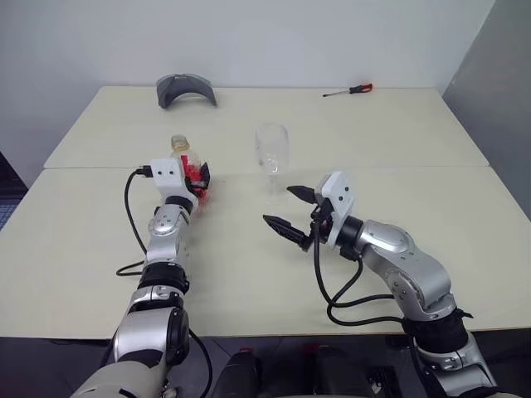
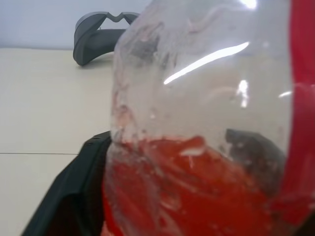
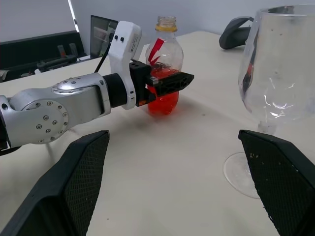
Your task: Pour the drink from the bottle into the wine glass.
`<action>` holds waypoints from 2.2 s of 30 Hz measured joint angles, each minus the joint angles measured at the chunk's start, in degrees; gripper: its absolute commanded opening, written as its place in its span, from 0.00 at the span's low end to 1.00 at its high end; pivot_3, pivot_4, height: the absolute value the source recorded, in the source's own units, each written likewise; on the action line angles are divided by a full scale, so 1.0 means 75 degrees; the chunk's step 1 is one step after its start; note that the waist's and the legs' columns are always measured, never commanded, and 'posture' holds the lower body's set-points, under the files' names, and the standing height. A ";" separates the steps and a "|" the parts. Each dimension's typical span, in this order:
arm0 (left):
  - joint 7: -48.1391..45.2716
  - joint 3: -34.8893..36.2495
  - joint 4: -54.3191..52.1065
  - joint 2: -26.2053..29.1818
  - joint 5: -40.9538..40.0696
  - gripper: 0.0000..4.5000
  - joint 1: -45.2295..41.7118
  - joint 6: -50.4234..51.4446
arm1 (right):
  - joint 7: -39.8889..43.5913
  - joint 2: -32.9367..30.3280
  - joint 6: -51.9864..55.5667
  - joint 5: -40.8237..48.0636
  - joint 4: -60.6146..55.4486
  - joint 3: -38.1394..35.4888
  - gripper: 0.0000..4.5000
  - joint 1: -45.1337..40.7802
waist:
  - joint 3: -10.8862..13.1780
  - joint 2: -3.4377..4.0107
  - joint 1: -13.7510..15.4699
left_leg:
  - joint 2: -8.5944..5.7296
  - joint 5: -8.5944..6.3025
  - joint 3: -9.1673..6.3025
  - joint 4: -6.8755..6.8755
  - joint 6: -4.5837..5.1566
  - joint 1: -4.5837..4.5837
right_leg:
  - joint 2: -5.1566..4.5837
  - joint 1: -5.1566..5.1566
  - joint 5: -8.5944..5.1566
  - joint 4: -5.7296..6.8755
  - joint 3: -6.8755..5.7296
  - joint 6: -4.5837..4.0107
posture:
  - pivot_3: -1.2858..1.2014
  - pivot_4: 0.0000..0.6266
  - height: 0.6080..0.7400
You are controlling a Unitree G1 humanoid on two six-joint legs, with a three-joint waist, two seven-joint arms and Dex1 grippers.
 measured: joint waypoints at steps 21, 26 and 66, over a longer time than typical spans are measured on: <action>-0.1604 -0.0439 -0.2158 0.0792 -0.0160 0.38 0.0224 0.1794 | -0.0013 0.0144 -0.0269 -0.0139 0.0282 -0.0245 1.00 -0.0207 | 0.0000 0.0000 -0.0015 | 0.0000 0.0001 0.0000 0.0001 -0.0001 -0.0010 | 0.0001 -0.0012 0.0001 0.0004 0.0003 -0.0001 | 0.52 0.24 1.00; -0.2528 -0.0916 -0.2356 0.1429 -0.0015 0.38 -0.0056 0.2147 | 0.0007 0.0058 -0.0006 0.0357 0.0035 -0.0781 1.00 -0.0387 | 0.0003 -0.0003 -0.0015 | -0.0001 0.0001 -0.0003 0.0008 -0.0001 -0.0013 | 0.0001 -0.0011 0.0001 0.0007 -0.0001 -0.0002 | 0.52 0.24 1.00; -0.2318 -0.4017 0.3391 0.2592 0.4670 0.38 -0.4843 -0.3535 | 0.0353 0.0305 -0.0697 0.0621 0.2269 -0.1386 1.00 -0.2407 | 0.0009 -0.0015 -0.0061 | -0.0020 0.0004 0.0060 0.0107 0.0001 -0.0175 | -0.0009 -0.0234 0.0001 0.0176 0.0046 -0.0003 | 0.52 0.24 1.00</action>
